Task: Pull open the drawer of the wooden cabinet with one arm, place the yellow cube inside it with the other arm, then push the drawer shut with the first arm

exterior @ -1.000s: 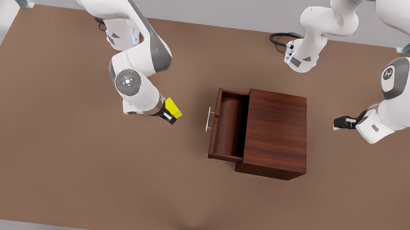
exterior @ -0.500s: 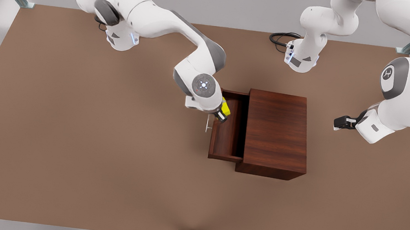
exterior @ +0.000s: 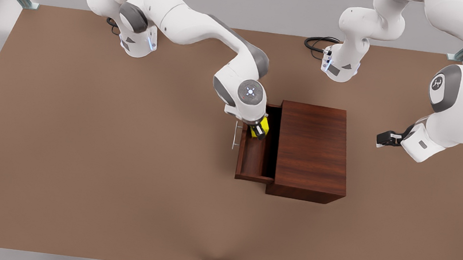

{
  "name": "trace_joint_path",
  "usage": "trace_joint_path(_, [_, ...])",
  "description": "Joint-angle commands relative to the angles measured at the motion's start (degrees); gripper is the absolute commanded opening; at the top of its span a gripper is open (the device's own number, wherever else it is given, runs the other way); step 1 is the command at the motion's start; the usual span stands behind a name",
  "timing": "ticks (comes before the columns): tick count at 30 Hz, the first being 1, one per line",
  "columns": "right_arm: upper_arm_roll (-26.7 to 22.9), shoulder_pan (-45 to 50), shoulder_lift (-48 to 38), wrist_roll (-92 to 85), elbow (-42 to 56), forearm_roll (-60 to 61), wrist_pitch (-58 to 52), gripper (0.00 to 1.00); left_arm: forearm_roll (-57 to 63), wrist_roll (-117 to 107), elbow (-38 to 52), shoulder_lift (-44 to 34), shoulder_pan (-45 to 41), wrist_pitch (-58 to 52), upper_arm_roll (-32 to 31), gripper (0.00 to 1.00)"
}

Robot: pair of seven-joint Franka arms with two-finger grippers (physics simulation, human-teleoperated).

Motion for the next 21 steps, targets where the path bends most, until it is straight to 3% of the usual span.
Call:
trace_joint_path(1, [0.00, -4.31, -4.41, 9.23, 0.05, 0.00, -7.51, 1.00, -0.20, 0.08, 1.32, -0.03, -0.99, -0.01, -0.42, 1.00])
trace_joint_path(3, [0.18, -16.69, -8.90, -5.78, 0.05, 0.09, -19.02, 1.00, -0.55, -0.27, 4.92, -0.29, -3.71, -0.36, -2.43, 1.00])
trace_joint_path(5, [0.18, -30.85, -11.36, -32.94, -0.04, -1.66, -29.58, 1.00, -0.12, -12.82, 8.79, -0.11, -4.59, -0.36, -11.57, 1.00])
trace_joint_path(7, [0.53, -41.13, -13.91, -61.50, -3.89, -5.53, -25.20, 1.00, 6.56, -38.57, 14.85, 4.01, -16.89, -0.01, -15.18, 1.00])
trace_joint_path(9, [-0.70, -44.92, -23.57, -86.55, -23.84, -6.23, -9.37, 1.00, 11.75, -64.06, 26.71, 16.13, -28.41, 2.00, -15.01, 1.00])
trace_joint_path(10, [-1.58, -44.83, -28.40, -94.12, -31.92, -7.11, -6.47, 1.00, 12.45, -75.31, 29.71, 20.27, -31.40, 6.13, -14.75, 1.00])
trace_joint_path(11, [-1.93, -44.83, -34.47, -96.07, -41.68, -7.29, -2.69, 1.00, 12.54, -89.02, 29.97, 22.56, -33.86, 13.42, -14.39, 1.00])
trace_joint_path(12, [-2.02, -45.01, -37.02, -99.57, -45.56, -7.29, -1.90, 1.00, 13.77, -94.49, 30.06, 24.84, -35.18, 18.88, -14.39, 1.00])
trace_joint_path(21, [-3.08, -44.75, -33.95, -99.14, -40.55, -10.19, -6.11, 1.00, 21.59, -99.85, 29.44, 38.29, -39.40, 26.44, -12.64, 1.00])
